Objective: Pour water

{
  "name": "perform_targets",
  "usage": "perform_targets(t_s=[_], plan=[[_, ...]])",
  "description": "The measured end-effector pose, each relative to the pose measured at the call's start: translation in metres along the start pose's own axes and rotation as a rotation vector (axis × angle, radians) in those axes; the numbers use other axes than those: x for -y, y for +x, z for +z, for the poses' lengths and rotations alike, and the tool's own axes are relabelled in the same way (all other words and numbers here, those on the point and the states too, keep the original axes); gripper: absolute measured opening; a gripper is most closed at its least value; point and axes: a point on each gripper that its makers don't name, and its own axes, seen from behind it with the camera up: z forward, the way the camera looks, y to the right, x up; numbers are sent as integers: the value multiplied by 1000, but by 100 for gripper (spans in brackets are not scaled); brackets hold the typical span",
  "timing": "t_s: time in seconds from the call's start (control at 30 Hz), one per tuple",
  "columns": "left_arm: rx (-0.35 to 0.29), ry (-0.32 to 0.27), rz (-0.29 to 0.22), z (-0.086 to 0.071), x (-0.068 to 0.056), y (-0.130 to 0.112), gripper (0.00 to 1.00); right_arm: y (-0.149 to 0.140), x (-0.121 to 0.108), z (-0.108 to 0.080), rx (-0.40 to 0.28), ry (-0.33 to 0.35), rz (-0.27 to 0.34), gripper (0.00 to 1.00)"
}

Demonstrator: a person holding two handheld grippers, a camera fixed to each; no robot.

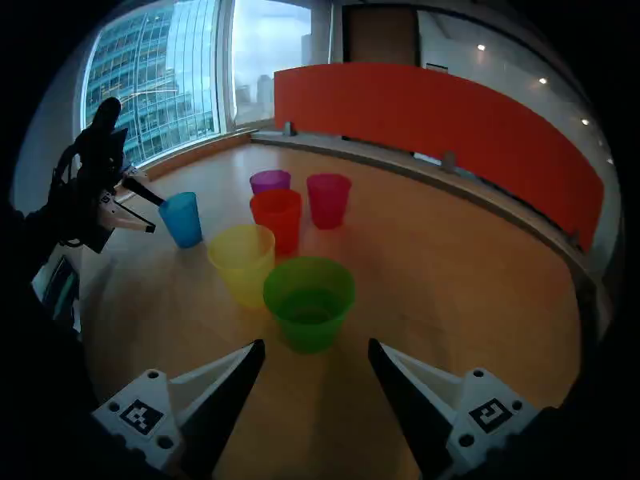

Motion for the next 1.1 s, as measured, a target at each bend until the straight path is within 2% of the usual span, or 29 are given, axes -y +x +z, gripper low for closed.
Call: perform_targets(t_s=[0.2, 0.4, 0.77, 1.1], plan=[[-17, 22, -11, -11, 3, -2, 93, 0, -5, -10, -20, -33, 16, 100], [-62, 58, -29, -23, 10, 4, 93, 6, -13, -22, -55, -74, 40, 100], [-189, 170, -118, -42, 41, 19, 93, 30, -42, -43, -163, -203, 93, 100], [-292, 257, -151, -55, 59, 33, 93, 46, -59, -45, -252, -305, 120, 100]])
